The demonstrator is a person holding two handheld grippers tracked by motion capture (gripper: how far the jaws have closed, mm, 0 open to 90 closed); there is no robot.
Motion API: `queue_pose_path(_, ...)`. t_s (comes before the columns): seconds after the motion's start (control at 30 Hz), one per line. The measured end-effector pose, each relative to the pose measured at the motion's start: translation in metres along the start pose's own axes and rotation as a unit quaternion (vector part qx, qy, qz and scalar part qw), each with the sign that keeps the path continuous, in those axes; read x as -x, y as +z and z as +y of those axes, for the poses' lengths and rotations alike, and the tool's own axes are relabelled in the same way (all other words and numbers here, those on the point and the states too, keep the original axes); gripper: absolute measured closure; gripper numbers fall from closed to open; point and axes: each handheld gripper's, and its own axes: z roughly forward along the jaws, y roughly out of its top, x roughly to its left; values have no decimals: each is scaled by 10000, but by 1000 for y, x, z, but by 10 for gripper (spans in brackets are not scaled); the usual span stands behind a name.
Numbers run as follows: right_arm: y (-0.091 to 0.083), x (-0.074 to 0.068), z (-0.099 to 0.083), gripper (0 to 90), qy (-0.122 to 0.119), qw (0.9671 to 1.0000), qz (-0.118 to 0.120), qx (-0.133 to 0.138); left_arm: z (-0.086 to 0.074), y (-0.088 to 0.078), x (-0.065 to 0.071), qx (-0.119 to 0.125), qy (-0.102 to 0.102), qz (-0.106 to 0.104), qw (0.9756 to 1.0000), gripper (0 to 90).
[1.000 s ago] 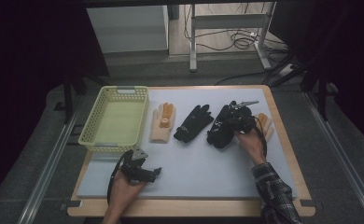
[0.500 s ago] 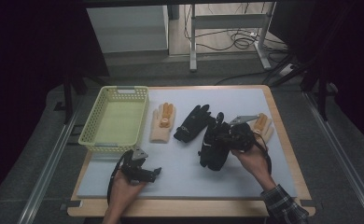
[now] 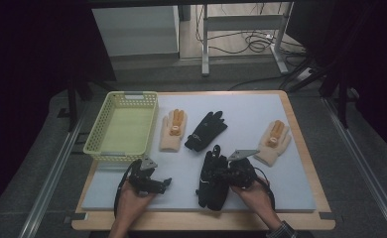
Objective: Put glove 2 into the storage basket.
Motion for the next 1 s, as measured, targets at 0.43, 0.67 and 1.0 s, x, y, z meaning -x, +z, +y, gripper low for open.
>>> queue_pose_path(0.43, -12, 27, 17, 492, -13, 9986, -397, 347, 0, 0, 0, -1, -2, 3, 10000, 47)
queue_pose_path(0.67, 7, 43, 40, 493, -77, 9973, -669, 299, 0, 0, 0, 1, -2, 3, 10000, 47)
queue_pose_path(1.0, 37, 66, 81, 549, -8, 9960, -838, 293, 0, 0, 0, 2, -3, 1, 10000, 47)
